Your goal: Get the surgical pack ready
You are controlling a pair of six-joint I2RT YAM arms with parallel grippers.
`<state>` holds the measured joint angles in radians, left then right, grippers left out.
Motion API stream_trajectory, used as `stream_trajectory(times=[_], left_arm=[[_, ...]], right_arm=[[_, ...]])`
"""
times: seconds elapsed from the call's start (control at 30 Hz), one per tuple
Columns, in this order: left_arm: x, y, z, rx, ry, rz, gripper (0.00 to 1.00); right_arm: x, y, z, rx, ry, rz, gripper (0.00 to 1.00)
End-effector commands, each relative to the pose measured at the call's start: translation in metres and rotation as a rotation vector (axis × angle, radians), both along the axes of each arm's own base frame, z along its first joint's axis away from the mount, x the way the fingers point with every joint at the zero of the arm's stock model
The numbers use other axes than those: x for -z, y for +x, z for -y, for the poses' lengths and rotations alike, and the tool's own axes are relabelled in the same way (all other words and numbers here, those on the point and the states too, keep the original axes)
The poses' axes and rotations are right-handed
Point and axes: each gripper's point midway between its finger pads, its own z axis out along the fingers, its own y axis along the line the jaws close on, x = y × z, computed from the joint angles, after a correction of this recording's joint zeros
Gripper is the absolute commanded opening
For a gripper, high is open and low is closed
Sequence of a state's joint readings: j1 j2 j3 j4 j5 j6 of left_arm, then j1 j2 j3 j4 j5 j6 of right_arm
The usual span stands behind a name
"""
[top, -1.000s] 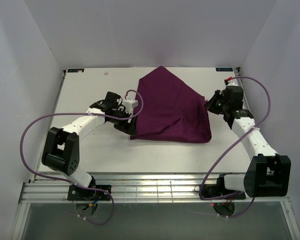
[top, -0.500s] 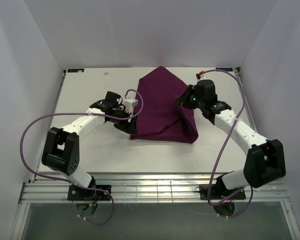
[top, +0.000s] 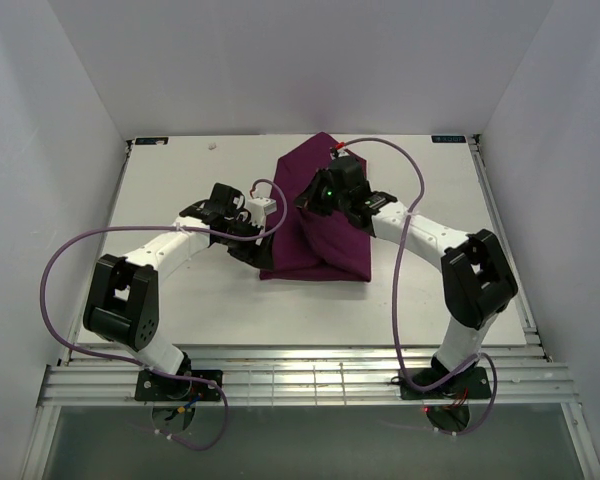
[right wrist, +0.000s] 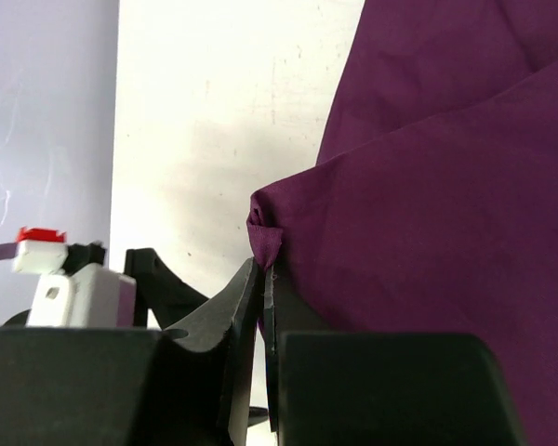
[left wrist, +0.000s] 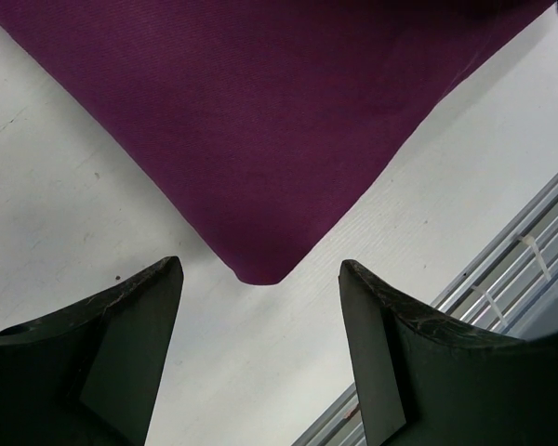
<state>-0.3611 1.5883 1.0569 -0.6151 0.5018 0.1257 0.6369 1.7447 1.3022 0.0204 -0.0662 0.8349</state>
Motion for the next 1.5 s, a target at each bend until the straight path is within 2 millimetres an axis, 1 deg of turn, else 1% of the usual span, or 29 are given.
stream_trajectory(times=[0.0,0.07,0.17,0.23,0.27,0.3,0.37,0.4,0.47,0.5,0.63,0.7,0.77,0.9,0.93,0.97,1.0,1.03,1.07,1.1,1.13,1.2,1.23,1.27,1.33,1.37,1.4,1.43,1.47], left_arm=[[-0.015,0.003,0.001,0.014,-0.027,0.069,0.79],[-0.015,0.003,0.002,0.014,-0.029,0.067,0.79],[-0.016,0.003,0.003,0.016,-0.038,0.066,0.79],[-0.016,0.004,0.004,0.015,-0.04,0.064,0.79],[-0.017,0.004,0.004,0.015,-0.041,0.069,0.79],[-0.017,0.005,0.004,0.017,-0.04,0.071,0.79],[-0.016,0.005,0.004,0.015,-0.037,0.07,0.79],[-0.016,0.004,0.003,0.016,-0.037,0.067,0.79],[-0.015,0.005,0.004,0.017,-0.036,0.067,0.79],[-0.014,0.005,0.004,0.018,-0.037,0.065,0.79],[-0.015,0.005,0.004,0.02,-0.041,0.068,0.79],[-0.015,0.005,0.004,0.018,-0.039,0.066,0.79],[-0.014,0.004,0.004,0.018,-0.04,0.064,0.79],[-0.017,0.001,0.003,0.027,-0.042,0.072,0.79],[-0.02,0.0,0.002,0.03,-0.042,0.074,0.79],[-0.022,-0.001,0.001,0.035,-0.039,0.079,0.79],[-0.025,0.0,0.001,0.042,-0.037,0.091,0.79],[-0.027,-0.001,0.0,0.043,-0.03,0.092,0.79],[-0.031,-0.001,-0.001,0.045,-0.032,0.104,0.79],[-0.038,0.001,-0.001,0.048,-0.035,0.121,0.79],[-0.041,0.0,0.0,0.053,-0.041,0.118,0.79],[-0.05,-0.002,0.003,0.069,-0.059,0.124,0.8],[-0.059,-0.001,0.006,0.087,-0.083,0.136,0.8],[-0.061,-0.002,0.009,0.097,-0.095,0.132,0.8],[-0.07,-0.001,0.012,0.109,-0.123,0.135,0.8],[-0.074,0.0,0.015,0.111,-0.141,0.131,0.8],[-0.075,0.003,0.014,0.102,-0.149,0.127,0.8],[-0.082,0.008,0.015,0.092,-0.164,0.134,0.8],[-0.086,0.01,0.015,0.087,-0.18,0.131,0.8]], right_arm=[[-0.041,0.005,-0.027,-0.014,0.108,0.061,0.08],[-0.041,0.004,-0.028,-0.007,0.099,0.07,0.08],[-0.034,0.002,-0.029,0.002,0.105,0.042,0.08],[-0.03,0.0,-0.033,-0.004,0.115,0.023,0.08],[-0.031,-0.002,-0.037,-0.011,0.118,0.019,0.08],[-0.027,-0.005,-0.044,-0.024,0.114,0.012,0.08],[-0.03,-0.006,-0.053,-0.041,0.115,0.015,0.08],[-0.023,-0.009,-0.06,-0.056,0.105,0.005,0.08],[-0.017,-0.011,-0.065,-0.067,0.103,-0.011,0.08],[-0.01,-0.011,-0.066,-0.062,0.106,-0.036,0.08],[-0.003,-0.01,-0.07,-0.059,0.117,-0.06,0.08],[0.003,-0.008,-0.067,-0.041,0.104,-0.064,0.08],[0.013,-0.006,-0.06,-0.009,0.089,-0.077,0.08],[0.029,-0.004,-0.057,0.008,0.062,-0.094,0.08],[0.033,-0.003,-0.057,0.005,0.058,-0.099,0.08],[0.033,-0.002,-0.059,-0.002,0.057,-0.096,0.08],[0.042,-0.001,-0.061,-0.01,0.047,-0.109,0.09],[0.044,-0.003,-0.065,-0.034,0.052,-0.119,0.09],[0.042,-0.001,-0.068,-0.045,0.059,-0.118,0.1],[0.051,-0.002,-0.072,-0.057,0.055,-0.135,0.11],[0.054,-0.003,-0.074,-0.072,0.059,-0.151,0.13],[0.058,-0.003,-0.078,-0.087,0.06,-0.165,0.24],[0.059,-0.005,-0.079,-0.098,0.059,-0.168,0.32],[0.059,-0.005,-0.08,-0.104,0.061,-0.166,0.43],[0.048,-0.003,-0.082,-0.129,0.063,-0.132,0.49],[0.039,-0.002,-0.083,-0.138,0.068,-0.11,0.52],[0.029,0.001,-0.082,-0.141,0.065,-0.072,0.53],[0.022,0.003,-0.08,-0.136,0.063,-0.049,0.53],[0.004,0.004,-0.077,-0.129,0.074,-0.012,0.54]])
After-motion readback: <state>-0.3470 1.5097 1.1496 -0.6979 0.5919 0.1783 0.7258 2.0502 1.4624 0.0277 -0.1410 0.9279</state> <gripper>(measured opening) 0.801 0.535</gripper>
